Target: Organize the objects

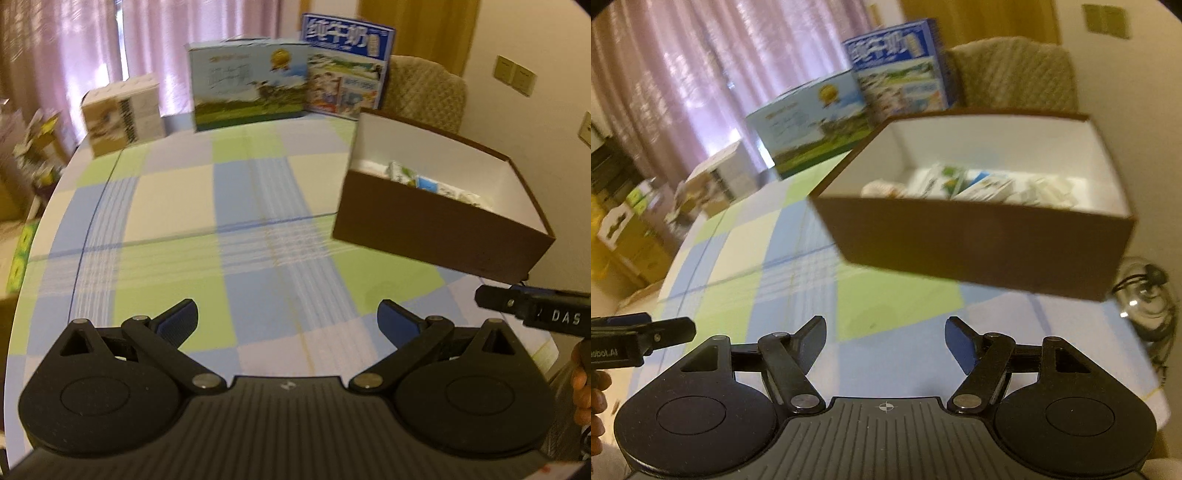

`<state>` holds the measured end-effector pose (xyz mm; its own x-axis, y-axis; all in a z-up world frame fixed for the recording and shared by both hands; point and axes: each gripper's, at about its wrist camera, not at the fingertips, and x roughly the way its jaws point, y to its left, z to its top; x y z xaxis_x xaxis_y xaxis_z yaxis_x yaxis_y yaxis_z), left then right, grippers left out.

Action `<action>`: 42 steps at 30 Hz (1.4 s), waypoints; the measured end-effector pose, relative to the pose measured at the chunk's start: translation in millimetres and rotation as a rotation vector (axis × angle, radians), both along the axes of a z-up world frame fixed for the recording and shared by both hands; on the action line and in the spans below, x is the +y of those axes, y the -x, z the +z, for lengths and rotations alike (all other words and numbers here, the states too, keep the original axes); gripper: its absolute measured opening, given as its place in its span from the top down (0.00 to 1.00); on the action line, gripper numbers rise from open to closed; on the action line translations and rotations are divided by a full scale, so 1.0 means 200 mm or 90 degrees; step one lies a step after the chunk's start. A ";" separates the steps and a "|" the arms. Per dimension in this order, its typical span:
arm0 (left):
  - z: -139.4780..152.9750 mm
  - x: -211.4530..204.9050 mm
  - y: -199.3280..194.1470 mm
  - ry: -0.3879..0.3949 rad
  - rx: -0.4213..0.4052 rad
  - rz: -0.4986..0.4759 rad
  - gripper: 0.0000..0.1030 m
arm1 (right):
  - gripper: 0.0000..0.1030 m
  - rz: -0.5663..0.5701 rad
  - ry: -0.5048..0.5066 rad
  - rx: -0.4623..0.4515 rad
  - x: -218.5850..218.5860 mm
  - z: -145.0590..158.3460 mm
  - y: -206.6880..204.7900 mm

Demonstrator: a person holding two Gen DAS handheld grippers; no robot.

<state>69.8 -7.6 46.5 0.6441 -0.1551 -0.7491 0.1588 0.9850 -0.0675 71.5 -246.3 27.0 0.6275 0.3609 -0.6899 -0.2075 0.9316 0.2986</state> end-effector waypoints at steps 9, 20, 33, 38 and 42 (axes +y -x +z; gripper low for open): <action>-0.16 0.13 0.12 -0.005 0.034 0.072 0.01 | 0.34 0.081 -0.046 0.040 0.15 -0.16 0.03; -0.27 0.18 0.14 -0.029 0.056 0.090 0.01 | 0.34 0.145 0.007 0.055 0.28 -0.27 0.05; -0.29 0.20 0.17 -0.029 0.067 0.096 0.01 | 0.34 0.181 0.015 0.057 0.34 -0.29 0.07; -0.29 0.20 0.17 -0.032 0.069 0.092 0.01 | 0.34 0.180 0.013 0.059 0.33 -0.29 0.07; -0.30 0.19 0.17 -0.034 0.071 0.091 0.01 | 0.34 0.183 0.013 0.060 0.34 -0.29 0.07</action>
